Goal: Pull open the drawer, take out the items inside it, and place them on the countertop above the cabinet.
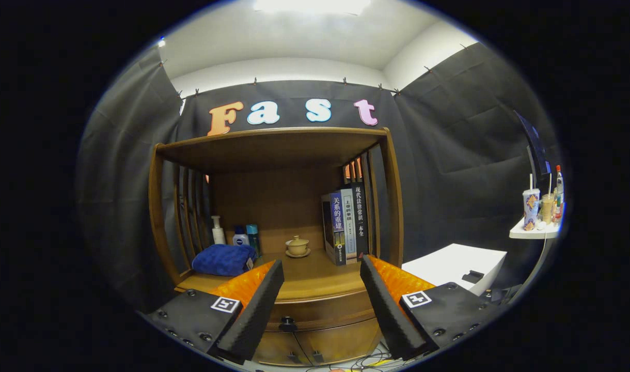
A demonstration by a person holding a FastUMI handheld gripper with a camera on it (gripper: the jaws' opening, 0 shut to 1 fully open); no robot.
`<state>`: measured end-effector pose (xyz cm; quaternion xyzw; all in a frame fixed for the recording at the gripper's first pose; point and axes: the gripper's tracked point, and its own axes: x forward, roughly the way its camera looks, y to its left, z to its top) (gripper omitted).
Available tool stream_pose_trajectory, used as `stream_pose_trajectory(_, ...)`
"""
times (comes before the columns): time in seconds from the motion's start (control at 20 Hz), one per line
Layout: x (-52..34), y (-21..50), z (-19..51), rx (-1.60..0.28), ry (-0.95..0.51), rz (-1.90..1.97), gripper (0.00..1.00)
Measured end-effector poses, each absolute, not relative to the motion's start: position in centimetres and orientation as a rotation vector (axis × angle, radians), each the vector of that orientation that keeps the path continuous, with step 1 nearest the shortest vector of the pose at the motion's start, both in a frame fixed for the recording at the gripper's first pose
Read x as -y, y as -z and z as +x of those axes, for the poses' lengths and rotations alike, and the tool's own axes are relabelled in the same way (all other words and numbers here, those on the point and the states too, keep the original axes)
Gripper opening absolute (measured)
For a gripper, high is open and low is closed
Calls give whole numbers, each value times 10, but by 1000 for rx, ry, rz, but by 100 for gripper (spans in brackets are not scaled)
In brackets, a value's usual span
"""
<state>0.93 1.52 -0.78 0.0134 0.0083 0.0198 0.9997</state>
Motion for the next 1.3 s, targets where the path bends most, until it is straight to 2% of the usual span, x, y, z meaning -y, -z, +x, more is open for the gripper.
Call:
stream_pose_trajectory(0.55,-37,32,20,-33,-84,46,98)
stream_pose_trajectory(1.0,-81,149,59,-132,-189,-33,99)
stream_pose_trajectory(1.3,-83,223,83,-256,-198,-75,99)
